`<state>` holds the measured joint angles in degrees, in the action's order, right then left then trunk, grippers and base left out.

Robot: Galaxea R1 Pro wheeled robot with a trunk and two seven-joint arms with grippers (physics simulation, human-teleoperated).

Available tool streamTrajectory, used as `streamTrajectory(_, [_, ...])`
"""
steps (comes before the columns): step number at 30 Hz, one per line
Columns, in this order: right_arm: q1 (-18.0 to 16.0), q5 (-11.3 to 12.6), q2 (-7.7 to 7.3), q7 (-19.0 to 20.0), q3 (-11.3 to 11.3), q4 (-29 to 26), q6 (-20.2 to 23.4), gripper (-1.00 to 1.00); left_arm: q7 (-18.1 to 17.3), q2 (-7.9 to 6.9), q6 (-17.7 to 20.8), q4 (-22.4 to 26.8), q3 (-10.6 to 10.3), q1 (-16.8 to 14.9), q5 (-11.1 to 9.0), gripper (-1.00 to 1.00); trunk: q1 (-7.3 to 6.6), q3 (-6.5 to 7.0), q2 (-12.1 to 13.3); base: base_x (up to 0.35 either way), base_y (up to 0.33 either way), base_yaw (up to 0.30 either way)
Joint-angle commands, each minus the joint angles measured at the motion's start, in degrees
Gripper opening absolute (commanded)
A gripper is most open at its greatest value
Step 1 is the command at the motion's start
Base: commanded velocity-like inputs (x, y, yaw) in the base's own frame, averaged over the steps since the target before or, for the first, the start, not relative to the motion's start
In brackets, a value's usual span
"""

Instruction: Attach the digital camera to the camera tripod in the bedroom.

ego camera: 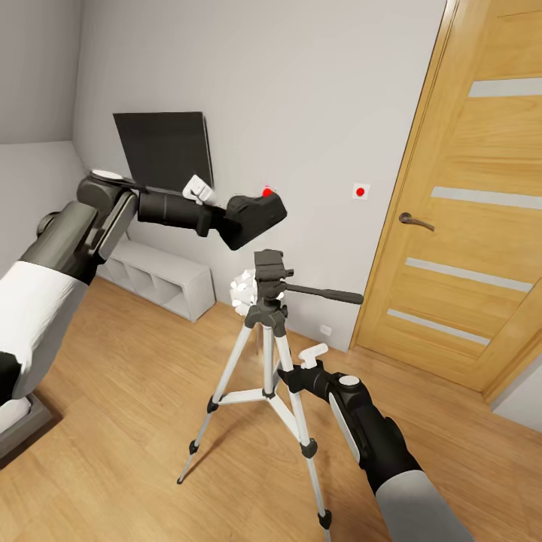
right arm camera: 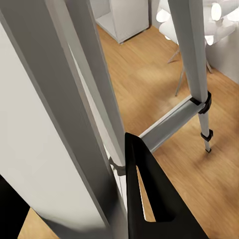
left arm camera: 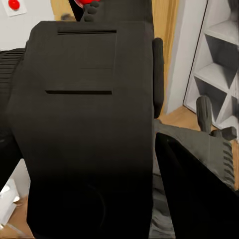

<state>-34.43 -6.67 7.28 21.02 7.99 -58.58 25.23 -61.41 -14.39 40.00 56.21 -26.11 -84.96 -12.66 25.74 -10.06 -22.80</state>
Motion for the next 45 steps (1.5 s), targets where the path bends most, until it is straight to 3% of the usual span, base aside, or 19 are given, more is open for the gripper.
streamTrajectory(1, [-0.02, -0.80, 0.02, 0.40, -0.08, -0.05, 0.25, -1.00, -0.72, -0.02, -0.01, -0.21, -0.16, -0.10, 0.26, -1.00, 0.04, -0.13, -0.12, 0.000, 0.000, 0.000])
streamTrajectory(3, [-0.02, -0.80, 0.02, 0.42, -0.08, -0.05, 0.26, -1.00, -3.38, 0.12, -0.74, -0.70, -0.11, -0.15, 2.43, -1.00, 0.04, -0.13, -0.12, 0.000, 0.000, 0.000])
streamTrajectory(6, [-0.02, -0.80, 0.02, 0.42, -0.08, -0.05, 0.26, -1.00, -5.54, 0.17, -1.47, -0.75, -0.07, -0.18, 3.43, -1.00, 0.04, -0.13, -0.12, 0.000, 0.000, 0.000])
streamTrajectory(20, [-0.02, -0.88, 0.01, 0.35, -0.08, -0.05, 0.18, -1.00, -9.66, 0.19, -4.04, -0.05, 0.08, -0.21, 3.70, -1.00, 0.04, -0.13, -0.12, 0.000, 0.000, 0.000])
streamTrajectory(23, [-0.02, -0.84, 0.01, 0.41, -0.08, -0.05, 0.25, -1.00, -13.66, 0.23, -3.60, 0.18, 0.10, -1.12, 3.91, -1.00, 0.04, -0.13, -0.12, 0.000, 0.000, 0.000])
streamTrajectory(28, [-0.02, -0.88, 0.01, 0.38, -0.08, -0.05, 0.23, -1.00, -14.39, 0.75, -3.24, 0.02, 0.10, -2.17, 4.10, -1.00, 0.04, -0.13, -0.12, 0.000, 0.000, 0.000])
streamTrajectory(34, [-0.02, -0.89, 0.01, 0.34, -0.08, -0.05, 0.25, -1.00, -14.57, 1.28, -2.47, -0.09, 0.06, -6.03, 5.14, -1.00, 0.04, -0.13, -0.12, 0.000, 0.000, 0.000])
streamTrajectory(40, [-0.02, -0.89, 0.01, 0.34, -0.08, -0.05, 0.26, -1.00, -14.54, 1.26, 0.06, 0.26, -0.21, -6.84, 5.49, -1.00, 0.04, -0.13, -0.12, 0.000, 0.000, 0.000])
streamTrajectory(45, [-0.02, -0.89, 0.01, 0.42, -0.08, -0.05, 0.26, -1.00, -14.55, 1.36, 2.20, -1.08, -0.55, -11.48, 5.46, -1.00, 0.04, -0.13, -0.12, 0.000, 0.000, 0.000])
